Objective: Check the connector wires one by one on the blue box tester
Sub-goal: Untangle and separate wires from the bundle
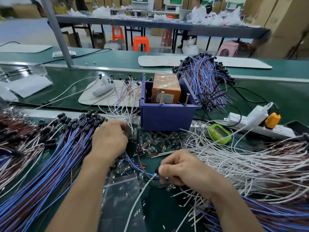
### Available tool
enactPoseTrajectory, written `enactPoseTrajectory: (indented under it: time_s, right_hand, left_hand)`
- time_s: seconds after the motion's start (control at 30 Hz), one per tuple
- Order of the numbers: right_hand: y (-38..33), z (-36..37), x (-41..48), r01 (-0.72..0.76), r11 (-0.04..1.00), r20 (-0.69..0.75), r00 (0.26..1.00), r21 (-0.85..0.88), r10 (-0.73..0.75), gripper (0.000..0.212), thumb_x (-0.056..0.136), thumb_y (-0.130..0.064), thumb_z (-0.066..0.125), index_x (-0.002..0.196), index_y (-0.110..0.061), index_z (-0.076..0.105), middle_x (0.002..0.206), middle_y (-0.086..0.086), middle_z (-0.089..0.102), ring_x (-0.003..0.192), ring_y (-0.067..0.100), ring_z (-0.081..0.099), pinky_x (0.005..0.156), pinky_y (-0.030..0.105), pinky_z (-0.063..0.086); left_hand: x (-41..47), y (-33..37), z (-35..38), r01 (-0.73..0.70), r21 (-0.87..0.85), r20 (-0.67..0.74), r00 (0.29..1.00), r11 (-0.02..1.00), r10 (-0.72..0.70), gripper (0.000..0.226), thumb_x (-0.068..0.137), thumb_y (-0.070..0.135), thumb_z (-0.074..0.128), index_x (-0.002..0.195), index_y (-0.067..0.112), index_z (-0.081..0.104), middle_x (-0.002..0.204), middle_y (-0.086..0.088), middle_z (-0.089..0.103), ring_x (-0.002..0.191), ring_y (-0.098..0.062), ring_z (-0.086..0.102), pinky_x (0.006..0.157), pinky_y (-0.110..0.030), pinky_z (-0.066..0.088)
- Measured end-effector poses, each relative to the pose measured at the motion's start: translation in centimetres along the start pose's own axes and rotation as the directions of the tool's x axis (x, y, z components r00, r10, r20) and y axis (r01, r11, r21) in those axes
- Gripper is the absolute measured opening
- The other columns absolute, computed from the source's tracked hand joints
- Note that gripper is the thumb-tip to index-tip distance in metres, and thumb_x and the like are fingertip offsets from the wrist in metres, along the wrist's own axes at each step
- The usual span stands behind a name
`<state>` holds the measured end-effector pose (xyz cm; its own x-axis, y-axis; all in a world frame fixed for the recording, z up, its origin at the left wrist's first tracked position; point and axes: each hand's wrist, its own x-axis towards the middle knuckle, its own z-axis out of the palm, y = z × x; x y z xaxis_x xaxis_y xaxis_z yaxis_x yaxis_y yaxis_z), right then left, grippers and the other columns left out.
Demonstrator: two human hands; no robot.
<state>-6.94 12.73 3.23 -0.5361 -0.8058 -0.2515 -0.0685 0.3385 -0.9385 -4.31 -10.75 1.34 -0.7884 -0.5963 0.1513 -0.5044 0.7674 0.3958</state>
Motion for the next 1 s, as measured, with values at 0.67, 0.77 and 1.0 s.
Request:
enactPoseTrajectory:
  time_s: [0.67, 0.77, 1.0]
  right_hand:
    - [0.4, -1.4, 0.3, 0.339, 0.894, -0.356, 0.907, 0.293, -0.227, 0.024, 0.084, 0.004, 0.067, 0.096, -0.014, 0.078, 0.088, 0.003, 0.074, 0.088, 0.014, 0.067, 0.085, 0.025, 0.054]
    - [0.5, -1.6, 0.4, 0.351, 0.858, -0.369, 0.906, 0.375, -0.209, 0.023, 0.076, 0.002, 0.069, 0.093, -0.011, 0.079, 0.089, 0.008, 0.073, 0.088, 0.019, 0.066, 0.086, 0.028, 0.053]
    - [0.4, -1.8, 0.1, 0.384, 0.752, -0.318, 0.917, 0.535, -0.242, 0.029, 0.073, 0.009, 0.061, 0.089, -0.008, 0.078, 0.081, 0.01, 0.069, 0.078, 0.017, 0.062, 0.08, 0.025, 0.051]
  left_hand:
    - [-4.4, 6.2, -4.0, -0.031, -0.922, 0.176, 0.855, 0.387, 0.487, 0.019, 0.063, 0.009, 0.088, 0.076, 0.022, 0.084, 0.075, -0.007, 0.079, 0.066, -0.01, 0.072, 0.063, -0.017, 0.054]
    - [-4.5, 6.1, -4.0, -0.033, -0.923, 0.155, 0.881, 0.384, 0.447, 0.023, 0.06, 0.006, 0.087, 0.077, 0.023, 0.084, 0.075, -0.008, 0.079, 0.067, -0.012, 0.073, 0.063, -0.018, 0.055]
    - [-4.6, 6.3, -4.3, -0.038, -0.937, 0.13, 0.884, 0.347, 0.45, 0.03, 0.062, -0.008, 0.089, 0.077, 0.017, 0.084, 0.075, -0.013, 0.078, 0.066, -0.015, 0.075, 0.064, -0.019, 0.056]
